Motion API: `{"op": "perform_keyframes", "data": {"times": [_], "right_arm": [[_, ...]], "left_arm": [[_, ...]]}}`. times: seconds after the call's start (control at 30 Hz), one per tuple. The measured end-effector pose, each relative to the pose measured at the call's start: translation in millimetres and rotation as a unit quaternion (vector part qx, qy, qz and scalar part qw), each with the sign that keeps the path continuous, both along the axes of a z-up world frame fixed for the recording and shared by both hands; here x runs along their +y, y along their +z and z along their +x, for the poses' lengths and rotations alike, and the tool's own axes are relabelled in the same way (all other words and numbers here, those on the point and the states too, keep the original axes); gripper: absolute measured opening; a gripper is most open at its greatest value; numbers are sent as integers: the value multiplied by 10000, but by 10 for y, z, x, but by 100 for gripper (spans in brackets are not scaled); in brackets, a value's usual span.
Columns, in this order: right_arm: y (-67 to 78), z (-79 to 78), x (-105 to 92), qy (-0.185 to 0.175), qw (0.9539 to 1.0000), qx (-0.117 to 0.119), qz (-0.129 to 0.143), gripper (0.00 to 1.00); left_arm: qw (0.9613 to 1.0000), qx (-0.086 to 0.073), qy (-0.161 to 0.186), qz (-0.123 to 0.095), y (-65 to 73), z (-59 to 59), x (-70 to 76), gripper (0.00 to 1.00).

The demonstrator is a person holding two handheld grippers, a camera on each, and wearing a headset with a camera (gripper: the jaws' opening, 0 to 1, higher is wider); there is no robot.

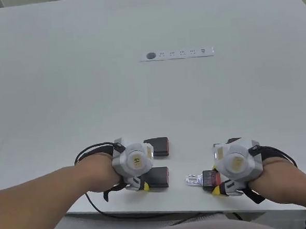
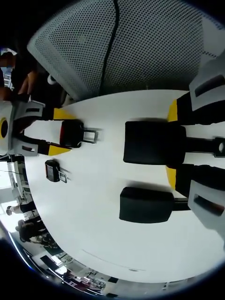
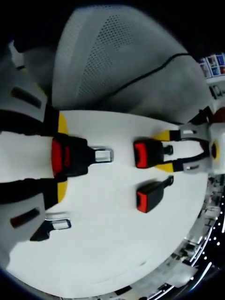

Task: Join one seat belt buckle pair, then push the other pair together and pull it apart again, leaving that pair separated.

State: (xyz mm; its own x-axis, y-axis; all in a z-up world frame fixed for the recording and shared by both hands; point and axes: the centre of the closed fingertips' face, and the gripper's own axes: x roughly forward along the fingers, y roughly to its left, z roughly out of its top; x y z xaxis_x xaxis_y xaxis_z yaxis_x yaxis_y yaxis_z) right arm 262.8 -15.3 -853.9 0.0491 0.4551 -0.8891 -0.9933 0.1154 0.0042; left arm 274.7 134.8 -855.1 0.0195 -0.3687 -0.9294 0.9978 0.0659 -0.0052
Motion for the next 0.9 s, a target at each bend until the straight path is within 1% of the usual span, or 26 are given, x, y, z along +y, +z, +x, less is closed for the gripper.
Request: {"op": "perform_keyframes", "data": {"times": [0.33, 0.57, 0.7, 0.9], "right_arm": [[1, 52, 282, 37, 9999, -59, 113, 33], [-11, 82, 425, 103, 9998, -55, 156, 33], [-15, 86, 468, 147, 9997, -54, 166, 33], [-2, 96, 477, 204, 9996, -95, 166, 33]], "left_arm": [[10000, -4, 31, -34, 3, 1, 1, 32], [10000, 7, 44, -12, -36, 24, 20, 32], [10000, 7, 58, 3, -36, 23, 19, 32], [10000, 12, 70, 20, -34, 19, 19, 32]]}}
